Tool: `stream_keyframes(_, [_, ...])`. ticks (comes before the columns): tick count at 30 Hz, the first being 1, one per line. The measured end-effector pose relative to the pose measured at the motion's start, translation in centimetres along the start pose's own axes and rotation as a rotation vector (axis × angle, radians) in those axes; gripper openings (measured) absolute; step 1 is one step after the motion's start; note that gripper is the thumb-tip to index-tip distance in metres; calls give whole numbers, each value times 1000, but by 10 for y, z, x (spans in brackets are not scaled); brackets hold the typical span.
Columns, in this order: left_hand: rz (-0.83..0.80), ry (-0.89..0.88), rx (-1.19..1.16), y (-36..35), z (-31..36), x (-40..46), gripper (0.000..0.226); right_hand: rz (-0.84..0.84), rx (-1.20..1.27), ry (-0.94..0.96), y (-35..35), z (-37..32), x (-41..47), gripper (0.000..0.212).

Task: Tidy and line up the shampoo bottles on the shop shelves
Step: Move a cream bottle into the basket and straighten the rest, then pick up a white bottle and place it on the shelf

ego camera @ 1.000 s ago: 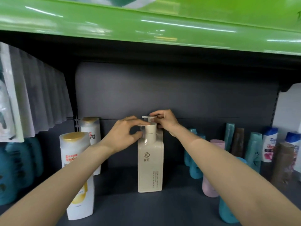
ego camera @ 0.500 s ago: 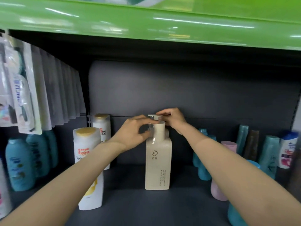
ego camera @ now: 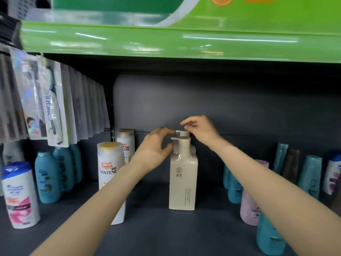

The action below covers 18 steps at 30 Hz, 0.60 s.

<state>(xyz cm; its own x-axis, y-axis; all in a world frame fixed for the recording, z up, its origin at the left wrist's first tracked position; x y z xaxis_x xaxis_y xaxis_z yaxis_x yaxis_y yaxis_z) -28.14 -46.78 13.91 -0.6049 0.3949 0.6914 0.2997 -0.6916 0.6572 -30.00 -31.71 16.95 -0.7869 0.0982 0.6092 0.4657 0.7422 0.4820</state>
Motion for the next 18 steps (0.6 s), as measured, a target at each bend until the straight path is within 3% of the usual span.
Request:
stream_keyframes(5, [205,45,152,52,-15,-33,27,-91,-36,72,-16,-34,-14,18])
stream_keyframes(11, [272,149,275,100,-58,-66,26,-186,-155,96,-61,-88,-32,16])
stream_keyframes(14, [233,207,176,108,-89,-80,36,-250,-153,86,-101,-101,-47,20])
stream_keyframes(18, [56,173,-40,101,-118,-94,44,-283,-74,74,-150,-105,-66,44])
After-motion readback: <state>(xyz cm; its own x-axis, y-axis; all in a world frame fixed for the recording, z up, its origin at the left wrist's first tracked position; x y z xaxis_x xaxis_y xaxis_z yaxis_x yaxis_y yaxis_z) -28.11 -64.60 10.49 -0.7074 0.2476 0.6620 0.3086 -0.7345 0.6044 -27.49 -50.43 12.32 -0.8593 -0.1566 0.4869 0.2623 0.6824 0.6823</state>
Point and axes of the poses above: each hand's wrist, its own x-axis towards the middle knuckle, its own y-axis out of the back of the hand, z = x × y, the point moved 9 cm from there along x, towards the middle knuckle, and after that the axes turned 5 degrees about x, right-handed, at the moved point
